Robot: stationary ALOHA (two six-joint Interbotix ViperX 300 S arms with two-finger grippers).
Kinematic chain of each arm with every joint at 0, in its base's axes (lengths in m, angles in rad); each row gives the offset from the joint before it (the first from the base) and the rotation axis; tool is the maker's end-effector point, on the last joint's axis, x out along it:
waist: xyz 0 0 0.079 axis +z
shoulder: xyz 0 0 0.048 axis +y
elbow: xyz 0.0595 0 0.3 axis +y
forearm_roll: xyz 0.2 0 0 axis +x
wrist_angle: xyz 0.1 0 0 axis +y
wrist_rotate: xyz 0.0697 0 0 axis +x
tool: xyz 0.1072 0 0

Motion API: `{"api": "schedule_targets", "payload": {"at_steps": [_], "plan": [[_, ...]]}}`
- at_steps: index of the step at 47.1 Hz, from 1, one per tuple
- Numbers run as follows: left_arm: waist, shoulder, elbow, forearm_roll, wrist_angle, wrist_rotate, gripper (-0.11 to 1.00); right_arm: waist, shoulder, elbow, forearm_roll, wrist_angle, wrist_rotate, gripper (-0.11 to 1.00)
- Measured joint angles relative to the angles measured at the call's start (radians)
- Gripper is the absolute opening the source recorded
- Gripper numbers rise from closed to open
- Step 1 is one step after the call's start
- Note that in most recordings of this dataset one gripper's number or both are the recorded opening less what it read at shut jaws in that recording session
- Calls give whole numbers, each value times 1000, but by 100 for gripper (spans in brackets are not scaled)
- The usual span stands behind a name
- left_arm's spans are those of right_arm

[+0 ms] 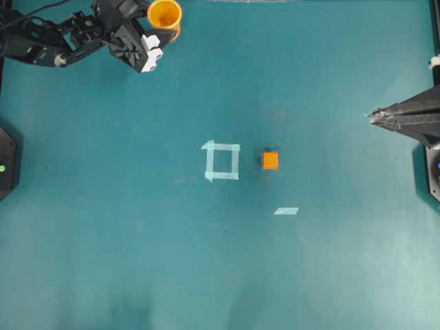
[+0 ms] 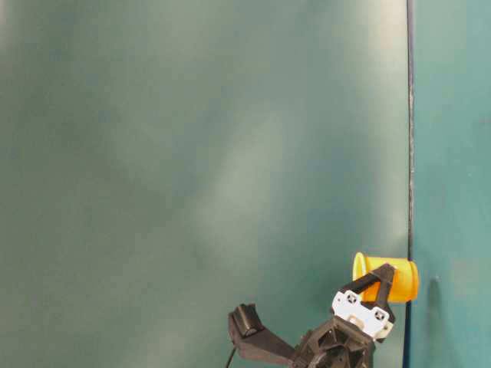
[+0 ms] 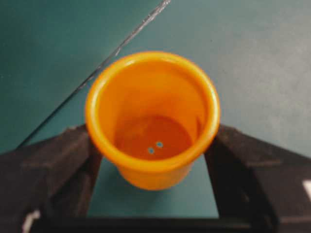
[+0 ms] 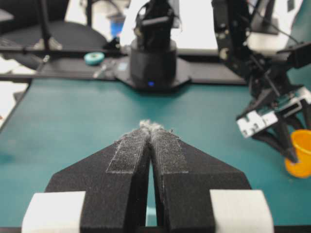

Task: Move the cup backward with left arm.

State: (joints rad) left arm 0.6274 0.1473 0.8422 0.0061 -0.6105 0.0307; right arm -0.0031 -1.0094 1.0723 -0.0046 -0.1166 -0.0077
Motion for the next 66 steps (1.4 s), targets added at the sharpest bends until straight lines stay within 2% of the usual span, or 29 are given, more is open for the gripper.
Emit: {"api": "schedule_targets", "payload": {"at_steps": [66], "plan": [[11, 8, 0, 0, -35, -2, 64, 2, -2, 0, 0, 0, -2, 0]]}}
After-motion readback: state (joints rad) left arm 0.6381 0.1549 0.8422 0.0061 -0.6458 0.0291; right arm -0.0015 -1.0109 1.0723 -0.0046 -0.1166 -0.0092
